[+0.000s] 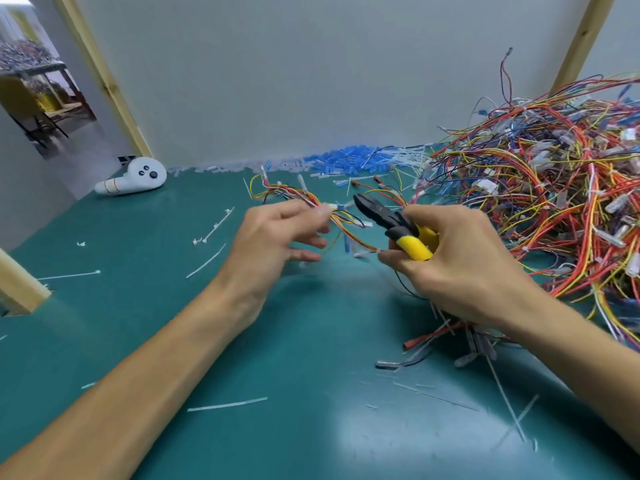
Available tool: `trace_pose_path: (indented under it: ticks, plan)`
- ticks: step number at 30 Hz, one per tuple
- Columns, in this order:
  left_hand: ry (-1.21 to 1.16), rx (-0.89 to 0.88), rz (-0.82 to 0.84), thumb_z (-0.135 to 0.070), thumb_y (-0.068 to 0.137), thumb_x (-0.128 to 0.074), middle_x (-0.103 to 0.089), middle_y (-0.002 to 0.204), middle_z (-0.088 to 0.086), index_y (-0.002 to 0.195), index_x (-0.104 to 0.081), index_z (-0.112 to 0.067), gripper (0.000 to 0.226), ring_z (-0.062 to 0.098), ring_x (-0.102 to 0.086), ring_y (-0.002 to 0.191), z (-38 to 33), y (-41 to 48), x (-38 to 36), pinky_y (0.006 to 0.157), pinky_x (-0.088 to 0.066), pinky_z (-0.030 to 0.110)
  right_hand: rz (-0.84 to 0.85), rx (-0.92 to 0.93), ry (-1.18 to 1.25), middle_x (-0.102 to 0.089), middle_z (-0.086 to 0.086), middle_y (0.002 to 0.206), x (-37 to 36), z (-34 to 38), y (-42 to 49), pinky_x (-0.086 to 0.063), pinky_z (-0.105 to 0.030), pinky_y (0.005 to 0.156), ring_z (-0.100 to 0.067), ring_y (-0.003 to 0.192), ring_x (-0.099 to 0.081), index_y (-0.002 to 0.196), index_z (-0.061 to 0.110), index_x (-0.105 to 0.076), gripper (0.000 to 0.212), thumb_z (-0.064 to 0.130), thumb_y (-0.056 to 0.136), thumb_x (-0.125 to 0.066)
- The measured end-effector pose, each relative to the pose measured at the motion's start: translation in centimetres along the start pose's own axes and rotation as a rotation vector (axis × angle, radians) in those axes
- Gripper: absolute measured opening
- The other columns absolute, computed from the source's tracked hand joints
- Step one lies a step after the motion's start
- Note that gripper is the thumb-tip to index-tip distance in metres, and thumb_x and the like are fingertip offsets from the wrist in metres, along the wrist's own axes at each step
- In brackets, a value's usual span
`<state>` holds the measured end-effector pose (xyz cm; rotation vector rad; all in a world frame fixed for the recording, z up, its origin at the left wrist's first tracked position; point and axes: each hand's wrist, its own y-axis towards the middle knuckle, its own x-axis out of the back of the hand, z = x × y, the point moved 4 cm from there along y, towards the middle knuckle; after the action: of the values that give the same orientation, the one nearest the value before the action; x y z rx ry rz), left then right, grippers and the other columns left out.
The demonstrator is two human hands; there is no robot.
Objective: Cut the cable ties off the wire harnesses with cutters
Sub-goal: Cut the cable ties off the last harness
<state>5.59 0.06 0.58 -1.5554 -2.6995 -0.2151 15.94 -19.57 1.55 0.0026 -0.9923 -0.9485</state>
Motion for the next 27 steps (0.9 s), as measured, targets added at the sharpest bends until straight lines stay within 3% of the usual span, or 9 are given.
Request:
trace_pose_path:
  ticks: [2, 6, 8, 11, 12, 14, 16, 22, 27]
  plan:
    - [0.088, -0.052, -0.027, -0.018, 0.094, -0.074, -0.066, 0.078, 0.005, 0.088, -0.076, -0.001, 0.017, 0.016, -0.062, 0.069, 0.0, 0.0, -0.2, 0.068, -0.056, 0.033, -0.013, 0.029, -0.024, -0.062, -0.002, 0.069, 0.2, 0.0, 0.0, -0.051, -0.049, 0.068, -0.036, 0.073, -0.054, 0.079, 0.023, -0.061, 0.026, 0.036, 0.085, -0.083]
    - [-0.077, 0.015, -0.019, -0.016, 0.096, -0.07, -0.069, 0.078, 0.013, 0.088, -0.073, 0.005, 0.023, 0.021, -0.066, 0.068, 0.6, 0.0, -0.1, 0.068, -0.059, 0.028, 0.06, 0.138, -0.121, -0.049, 0.003, 0.06, -0.1, 0.7, -0.5, -0.046, -0.045, 0.061, -0.033, 0.066, -0.045, 0.075, 0.028, -0.053, 0.029, 0.036, 0.085, -0.08]
    - [-0.084, -0.023, -0.027, -0.011, 0.098, -0.067, -0.068, 0.08, 0.016, 0.093, -0.069, 0.015, 0.026, 0.022, -0.067, 0.068, 0.7, -0.2, -0.3, 0.069, -0.06, 0.03, 0.137, 0.161, -0.11, -0.046, 0.002, 0.058, -0.1, 1.0, -0.6, -0.041, -0.04, 0.057, -0.024, 0.062, -0.042, 0.073, 0.029, -0.054, 0.03, 0.035, 0.085, -0.08]
    - [-0.046, -0.135, -0.046, -0.003, 0.098, -0.064, -0.066, 0.079, 0.022, 0.09, -0.067, 0.017, 0.022, 0.023, -0.065, 0.066, 0.3, -0.4, -0.7, 0.068, -0.06, 0.032, 0.261, 0.058, 0.092, -0.06, 0.0, 0.065, -0.2, 1.0, -0.6, -0.035, -0.023, 0.049, -0.009, 0.052, -0.042, 0.081, 0.021, -0.068, 0.015, 0.026, 0.081, -0.082]
    - [-0.02, -0.183, -0.052, 0.0, 0.097, -0.064, -0.066, 0.077, 0.021, 0.087, -0.067, 0.016, 0.019, 0.023, -0.065, 0.065, 0.1, -0.5, -0.8, 0.068, -0.06, 0.033, 0.264, 0.022, 0.124, -0.062, -0.001, 0.068, -0.2, 0.9, -0.6, -0.035, -0.023, 0.049, -0.008, 0.051, -0.043, 0.084, 0.02, -0.068, 0.015, 0.025, 0.078, -0.081]
    - [0.055, -0.288, -0.065, 0.005, 0.096, -0.065, -0.068, 0.07, 0.015, 0.083, -0.07, 0.011, 0.016, 0.02, -0.066, 0.061, -0.4, -0.8, -1.1, 0.068, -0.062, 0.036, 0.214, -0.005, 0.086, -0.06, -0.007, 0.069, 0.0, 0.7, -0.4, -0.042, -0.039, 0.055, -0.019, 0.057, -0.045, 0.082, 0.016, -0.063, 0.019, 0.029, 0.071, -0.071]
    - [0.106, -0.369, -0.069, 0.006, 0.095, -0.066, -0.07, 0.067, 0.014, 0.081, -0.072, 0.008, 0.015, 0.018, -0.067, 0.059, -0.8, -1.2, -1.4, 0.068, -0.062, 0.035, 0.151, 0.005, 0.015, -0.053, -0.013, 0.068, 0.1, 0.7, -0.3, -0.039, -0.048, 0.056, -0.022, 0.06, -0.036, 0.078, 0.012, -0.056, 0.022, 0.03, 0.067, -0.061]
    - [0.119, -0.445, -0.074, 0.004, 0.094, -0.068, -0.072, 0.07, 0.016, 0.08, -0.073, 0.006, 0.015, 0.02, -0.071, 0.06, -0.9, -1.8, -1.8, 0.066, -0.062, 0.037, 0.133, 0.054, -0.078, -0.046, -0.009, 0.062, -0.4, 0.7, -0.5, -0.036, -0.046, 0.053, -0.03, 0.064, -0.036, 0.074, 0.016, -0.048, 0.021, 0.024, 0.071, -0.068]
    - [0.114, -0.446, -0.064, 0.005, 0.094, -0.068, -0.072, 0.07, 0.017, 0.08, -0.073, 0.006, 0.015, 0.018, -0.071, 0.059, -0.8, -1.8, -2.0, 0.065, -0.06, 0.031, 0.148, 0.053, -0.082, -0.044, -0.012, 0.061, -0.6, 0.6, -0.5, -0.032, -0.046, 0.05, -0.02, 0.058, -0.027, 0.074, 0.013, -0.046, 0.022, 0.027, 0.069, -0.062]
